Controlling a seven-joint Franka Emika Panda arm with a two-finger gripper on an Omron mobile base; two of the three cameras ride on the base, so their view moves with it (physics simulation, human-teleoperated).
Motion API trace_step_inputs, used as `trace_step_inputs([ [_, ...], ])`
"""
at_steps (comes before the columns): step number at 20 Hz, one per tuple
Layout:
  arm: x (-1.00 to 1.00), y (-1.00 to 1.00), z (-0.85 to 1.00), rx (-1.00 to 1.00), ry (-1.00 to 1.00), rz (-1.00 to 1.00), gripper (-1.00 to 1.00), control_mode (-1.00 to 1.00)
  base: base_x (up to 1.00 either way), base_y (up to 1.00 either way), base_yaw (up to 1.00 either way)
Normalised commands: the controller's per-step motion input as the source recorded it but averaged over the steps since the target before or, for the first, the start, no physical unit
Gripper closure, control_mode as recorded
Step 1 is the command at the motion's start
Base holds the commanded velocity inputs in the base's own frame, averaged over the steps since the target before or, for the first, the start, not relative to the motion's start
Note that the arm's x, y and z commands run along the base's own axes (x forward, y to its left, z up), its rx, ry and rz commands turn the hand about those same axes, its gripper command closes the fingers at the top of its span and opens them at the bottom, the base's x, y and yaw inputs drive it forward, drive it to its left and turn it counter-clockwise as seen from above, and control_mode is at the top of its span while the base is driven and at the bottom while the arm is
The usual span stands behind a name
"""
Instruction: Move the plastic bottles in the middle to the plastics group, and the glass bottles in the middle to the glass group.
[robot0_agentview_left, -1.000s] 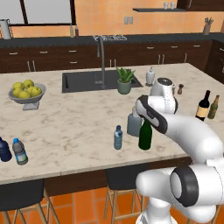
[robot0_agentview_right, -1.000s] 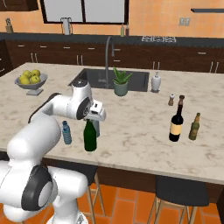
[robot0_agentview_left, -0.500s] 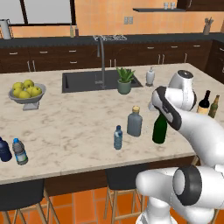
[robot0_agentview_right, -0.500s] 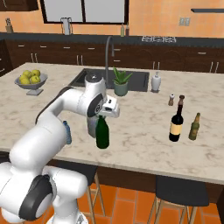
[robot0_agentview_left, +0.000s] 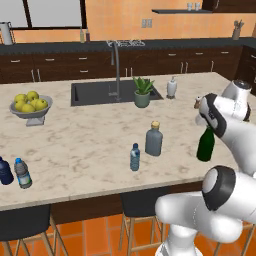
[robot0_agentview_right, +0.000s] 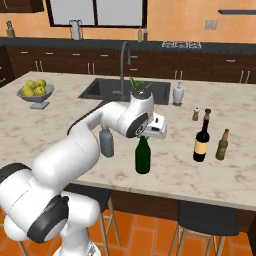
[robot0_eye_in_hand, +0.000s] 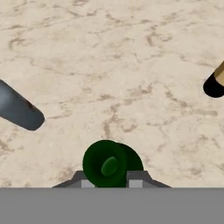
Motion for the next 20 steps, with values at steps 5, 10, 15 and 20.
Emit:
trace_step_inputs([
  [5,0.0,-0.97,0.07,0.0,0.0,0.0,1.0,-1.0,0.0,0.0,0.0],
  [10,0.02,-0.91,0.08,0.0,0.0,0.0,1.0,-1.0,0.0,0.0,0.0],
  [15,0.05,-0.84,0.05,0.0,0.0,0.0,1.0,-1.0,0.0,0.0,0.0],
  [20,0.01,-0.66,0.01,0.0,0.0,0.01,1.0,-1.0,0.0,0.0,0.0],
])
